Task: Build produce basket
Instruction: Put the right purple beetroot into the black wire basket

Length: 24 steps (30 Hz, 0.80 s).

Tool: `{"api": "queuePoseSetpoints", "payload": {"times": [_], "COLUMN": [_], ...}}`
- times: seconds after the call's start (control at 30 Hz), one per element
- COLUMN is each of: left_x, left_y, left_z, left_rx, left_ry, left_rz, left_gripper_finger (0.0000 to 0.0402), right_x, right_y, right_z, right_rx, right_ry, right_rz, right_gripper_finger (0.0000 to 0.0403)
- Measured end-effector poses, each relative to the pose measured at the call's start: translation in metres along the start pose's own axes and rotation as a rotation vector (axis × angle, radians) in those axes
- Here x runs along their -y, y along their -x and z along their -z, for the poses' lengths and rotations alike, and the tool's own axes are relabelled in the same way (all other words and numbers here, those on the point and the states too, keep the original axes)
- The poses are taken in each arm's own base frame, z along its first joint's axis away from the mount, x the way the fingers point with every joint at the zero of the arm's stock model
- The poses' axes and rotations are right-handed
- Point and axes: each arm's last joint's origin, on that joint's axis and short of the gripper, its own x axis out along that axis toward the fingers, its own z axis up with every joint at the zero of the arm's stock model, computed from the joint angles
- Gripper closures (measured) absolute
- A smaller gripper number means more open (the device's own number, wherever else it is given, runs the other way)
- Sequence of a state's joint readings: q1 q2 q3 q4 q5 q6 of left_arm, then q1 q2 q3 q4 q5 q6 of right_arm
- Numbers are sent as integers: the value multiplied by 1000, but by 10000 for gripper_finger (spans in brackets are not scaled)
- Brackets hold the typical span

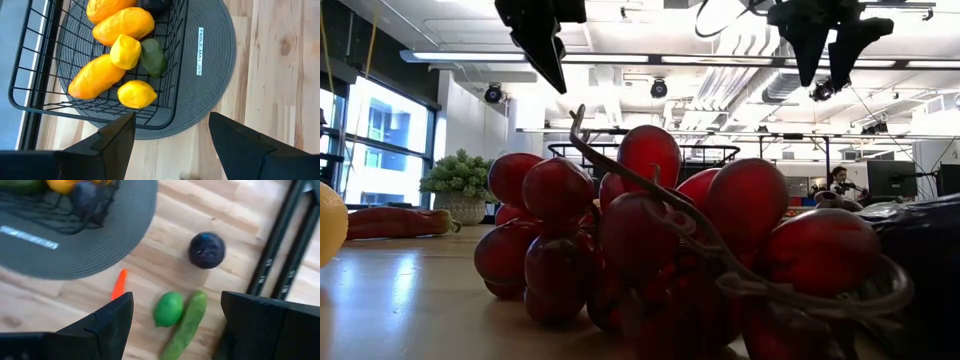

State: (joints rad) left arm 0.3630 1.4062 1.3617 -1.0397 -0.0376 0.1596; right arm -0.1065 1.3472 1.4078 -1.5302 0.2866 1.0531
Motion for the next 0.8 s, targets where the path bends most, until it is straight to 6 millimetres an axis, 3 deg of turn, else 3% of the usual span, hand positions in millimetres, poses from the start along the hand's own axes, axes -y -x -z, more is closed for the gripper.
{"api": "queuePoseSetpoints", "payload": {"times": [0.2, 0.8], "left_x": [0, -26], "left_y": [0, 0], "left_z": [0, 6], "left_rx": [0, -25], "left_ry": [-21, 89], "left_rz": [0, -118], "left_gripper_finger": [159, 159], "right_x": [9, 40], "right_y": [-7, -100], "right_z": [-9, -19], "right_rx": [-9, -96], "right_ry": [-10, -117], "right_rz": [52, 32], "right_gripper_finger": [121, 121]}}
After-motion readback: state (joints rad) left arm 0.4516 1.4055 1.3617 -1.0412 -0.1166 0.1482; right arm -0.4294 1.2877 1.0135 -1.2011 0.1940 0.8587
